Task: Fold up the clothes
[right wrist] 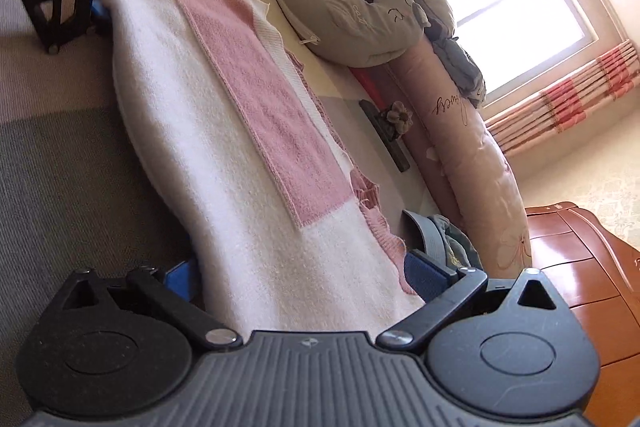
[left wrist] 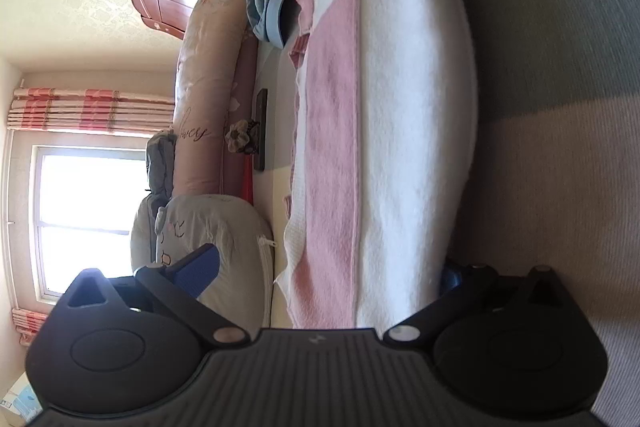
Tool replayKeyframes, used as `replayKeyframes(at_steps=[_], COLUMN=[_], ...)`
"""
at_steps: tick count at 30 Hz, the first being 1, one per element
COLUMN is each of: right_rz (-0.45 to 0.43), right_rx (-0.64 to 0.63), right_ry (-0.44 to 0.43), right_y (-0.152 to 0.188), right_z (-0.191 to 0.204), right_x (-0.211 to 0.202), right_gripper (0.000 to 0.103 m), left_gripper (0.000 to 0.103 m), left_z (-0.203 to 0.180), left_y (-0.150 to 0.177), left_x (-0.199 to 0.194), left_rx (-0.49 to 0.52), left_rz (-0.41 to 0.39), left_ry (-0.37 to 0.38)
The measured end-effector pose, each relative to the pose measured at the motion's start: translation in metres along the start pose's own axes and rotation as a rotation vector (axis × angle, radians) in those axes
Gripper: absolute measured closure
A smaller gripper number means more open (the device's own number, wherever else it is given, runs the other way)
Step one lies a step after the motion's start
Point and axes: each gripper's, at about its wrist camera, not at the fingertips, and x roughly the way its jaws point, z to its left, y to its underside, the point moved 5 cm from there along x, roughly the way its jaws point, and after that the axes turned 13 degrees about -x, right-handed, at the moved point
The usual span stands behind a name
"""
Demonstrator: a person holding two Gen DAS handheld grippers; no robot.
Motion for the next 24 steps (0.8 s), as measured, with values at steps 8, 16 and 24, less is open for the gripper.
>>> replayKeyframes(at_steps=[8, 16, 24], right_rz=[0.075, -0.017, 0.024], right_rx=[0.002, -0.047, -0.097], right_ry=[0.03, 0.017, 0.054], right_y=[0.033, -0.002, 0.013], right_z=[-0.006, 0.01, 0.014], right_x=[0.004, 0.004, 0.005], right_gripper=[0.0, 0.0, 0.0], left_gripper=[0.001, 0.0, 0.012], left_z=[-0.004, -0.009, -0.014], left_y=[-0.002, -0.011, 0.016], left_x=[0.001, 0.003, 0.011], left_rx=[0.027, 0.097, 0.21], left_rz=[0.004, -0.01, 0.047], left_ry=[-0.025, -0.034, -0.09])
